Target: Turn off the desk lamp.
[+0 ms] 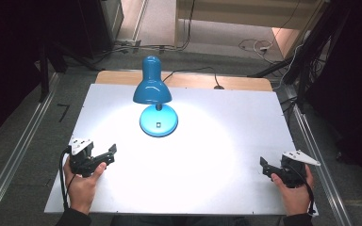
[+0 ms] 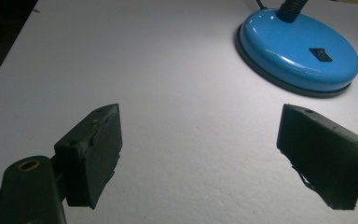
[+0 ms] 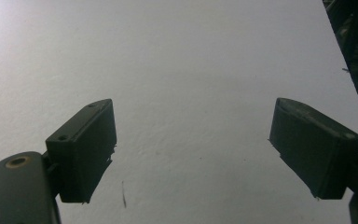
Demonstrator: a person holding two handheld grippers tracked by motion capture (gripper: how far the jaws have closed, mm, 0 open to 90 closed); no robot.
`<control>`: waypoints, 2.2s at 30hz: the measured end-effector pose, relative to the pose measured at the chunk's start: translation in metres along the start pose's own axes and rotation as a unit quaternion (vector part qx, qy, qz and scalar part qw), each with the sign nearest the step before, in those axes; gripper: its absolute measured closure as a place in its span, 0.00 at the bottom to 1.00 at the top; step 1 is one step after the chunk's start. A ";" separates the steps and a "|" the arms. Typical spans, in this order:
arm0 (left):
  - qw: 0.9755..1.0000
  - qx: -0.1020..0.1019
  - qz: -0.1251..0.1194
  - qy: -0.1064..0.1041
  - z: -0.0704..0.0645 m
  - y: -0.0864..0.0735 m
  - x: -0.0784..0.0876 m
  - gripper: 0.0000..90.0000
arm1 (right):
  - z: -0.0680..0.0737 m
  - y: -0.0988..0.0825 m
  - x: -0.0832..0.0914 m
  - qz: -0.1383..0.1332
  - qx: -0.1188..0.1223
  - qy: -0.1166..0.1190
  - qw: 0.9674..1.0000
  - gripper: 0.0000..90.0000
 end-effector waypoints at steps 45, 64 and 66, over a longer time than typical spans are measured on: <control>0.999 -0.025 -0.001 -0.024 -0.032 0.015 -0.028 0.18 | -0.005 0.000 0.004 -0.005 -0.026 0.001 1.000 0.15; 0.999 -0.026 0.000 -0.025 -0.036 0.016 -0.035 0.17 | -0.005 -0.001 0.002 -0.001 -0.024 0.005 1.000 0.15; 0.999 -0.026 0.000 -0.026 -0.037 0.016 -0.036 0.17 | -0.005 -0.002 0.002 0.000 -0.025 0.005 1.000 0.15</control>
Point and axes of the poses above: each handheld gripper's, and its own axes: x roughly backward along the jaws, y roughly out of its top, z roughly to its left, the point moved 10 cm from there along -x, roughly forward along the jaws, and after that the axes turned 4 degrees about -y, right-handed, at the moved point
